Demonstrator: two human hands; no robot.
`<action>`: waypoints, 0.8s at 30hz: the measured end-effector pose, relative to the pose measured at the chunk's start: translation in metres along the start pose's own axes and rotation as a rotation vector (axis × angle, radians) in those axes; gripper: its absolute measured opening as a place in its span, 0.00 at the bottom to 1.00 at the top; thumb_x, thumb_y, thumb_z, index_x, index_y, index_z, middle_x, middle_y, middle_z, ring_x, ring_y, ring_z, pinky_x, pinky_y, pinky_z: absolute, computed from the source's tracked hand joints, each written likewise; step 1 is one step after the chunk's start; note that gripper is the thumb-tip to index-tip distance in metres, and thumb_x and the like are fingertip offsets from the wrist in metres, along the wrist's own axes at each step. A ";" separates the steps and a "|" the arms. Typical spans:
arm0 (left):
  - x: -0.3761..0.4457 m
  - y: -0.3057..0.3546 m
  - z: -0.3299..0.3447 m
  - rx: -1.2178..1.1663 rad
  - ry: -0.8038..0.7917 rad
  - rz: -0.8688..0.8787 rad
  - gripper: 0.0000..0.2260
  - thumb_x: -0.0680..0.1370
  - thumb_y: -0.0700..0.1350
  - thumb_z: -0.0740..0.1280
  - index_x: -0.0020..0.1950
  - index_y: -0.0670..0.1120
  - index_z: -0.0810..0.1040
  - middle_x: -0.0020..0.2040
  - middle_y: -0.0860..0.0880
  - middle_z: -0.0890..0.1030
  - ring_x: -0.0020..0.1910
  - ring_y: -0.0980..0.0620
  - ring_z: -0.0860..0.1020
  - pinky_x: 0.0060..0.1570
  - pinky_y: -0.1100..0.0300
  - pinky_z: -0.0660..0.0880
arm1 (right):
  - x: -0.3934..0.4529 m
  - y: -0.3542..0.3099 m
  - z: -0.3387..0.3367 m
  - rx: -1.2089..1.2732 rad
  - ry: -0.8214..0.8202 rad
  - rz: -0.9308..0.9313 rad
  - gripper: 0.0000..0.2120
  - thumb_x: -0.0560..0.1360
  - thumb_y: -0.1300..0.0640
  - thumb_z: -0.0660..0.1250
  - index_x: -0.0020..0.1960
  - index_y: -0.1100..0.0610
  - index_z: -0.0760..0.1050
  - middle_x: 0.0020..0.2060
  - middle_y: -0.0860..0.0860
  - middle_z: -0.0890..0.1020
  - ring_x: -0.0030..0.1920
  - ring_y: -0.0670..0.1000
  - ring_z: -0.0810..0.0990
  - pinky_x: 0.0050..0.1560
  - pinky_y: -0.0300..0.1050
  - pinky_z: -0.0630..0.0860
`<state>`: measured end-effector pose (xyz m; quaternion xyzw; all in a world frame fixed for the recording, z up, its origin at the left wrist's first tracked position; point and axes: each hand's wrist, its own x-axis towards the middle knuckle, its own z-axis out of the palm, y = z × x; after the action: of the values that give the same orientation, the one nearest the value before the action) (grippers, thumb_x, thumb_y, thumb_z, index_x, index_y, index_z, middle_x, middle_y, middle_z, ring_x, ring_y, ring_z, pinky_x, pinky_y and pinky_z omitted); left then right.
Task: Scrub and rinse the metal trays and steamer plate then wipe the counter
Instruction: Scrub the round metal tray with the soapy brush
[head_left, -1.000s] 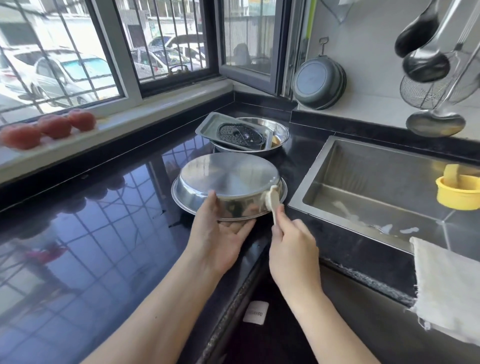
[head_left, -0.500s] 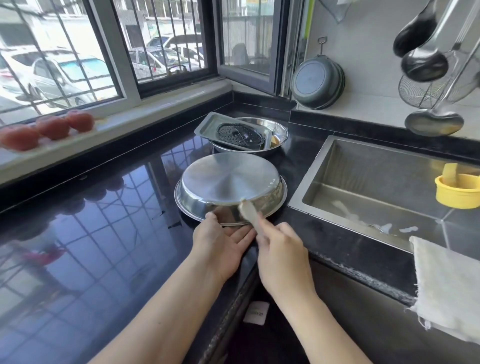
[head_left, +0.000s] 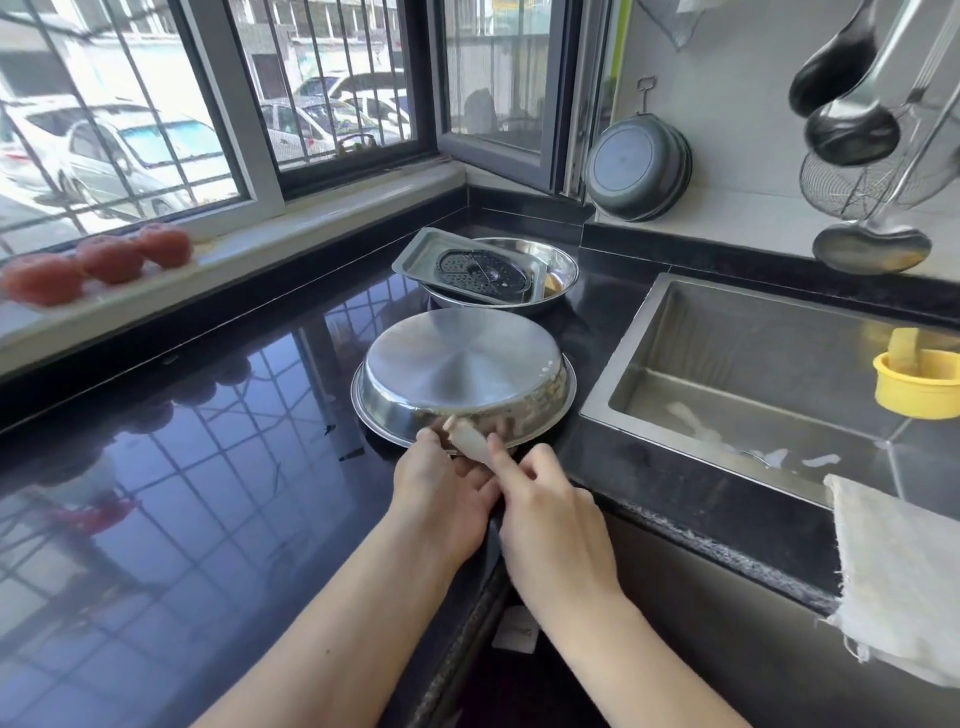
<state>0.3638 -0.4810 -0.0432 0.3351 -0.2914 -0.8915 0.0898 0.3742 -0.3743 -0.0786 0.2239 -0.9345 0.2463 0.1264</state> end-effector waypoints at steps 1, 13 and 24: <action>0.000 -0.001 0.000 0.000 -0.002 -0.004 0.17 0.89 0.51 0.50 0.64 0.44 0.75 0.58 0.35 0.84 0.56 0.39 0.85 0.63 0.40 0.79 | 0.003 0.002 -0.001 0.005 0.009 0.014 0.31 0.77 0.62 0.64 0.77 0.42 0.66 0.48 0.49 0.71 0.34 0.59 0.74 0.35 0.52 0.70; -0.002 0.001 -0.002 0.003 0.000 -0.008 0.16 0.88 0.47 0.53 0.60 0.41 0.77 0.54 0.36 0.85 0.51 0.38 0.85 0.55 0.45 0.81 | 0.016 0.007 -0.009 -0.109 0.125 -0.130 0.21 0.73 0.63 0.72 0.64 0.49 0.81 0.42 0.48 0.74 0.27 0.58 0.75 0.25 0.49 0.70; -0.001 0.000 -0.003 -0.035 -0.001 0.032 0.16 0.88 0.48 0.52 0.64 0.43 0.76 0.55 0.35 0.84 0.51 0.38 0.84 0.58 0.43 0.80 | 0.036 0.020 -0.025 -0.163 0.020 -0.132 0.06 0.79 0.50 0.67 0.46 0.49 0.81 0.40 0.49 0.77 0.38 0.61 0.79 0.35 0.52 0.77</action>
<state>0.3666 -0.4817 -0.0441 0.3282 -0.2811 -0.8951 0.1099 0.3367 -0.3585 -0.0533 0.2716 -0.9333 0.1625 0.1693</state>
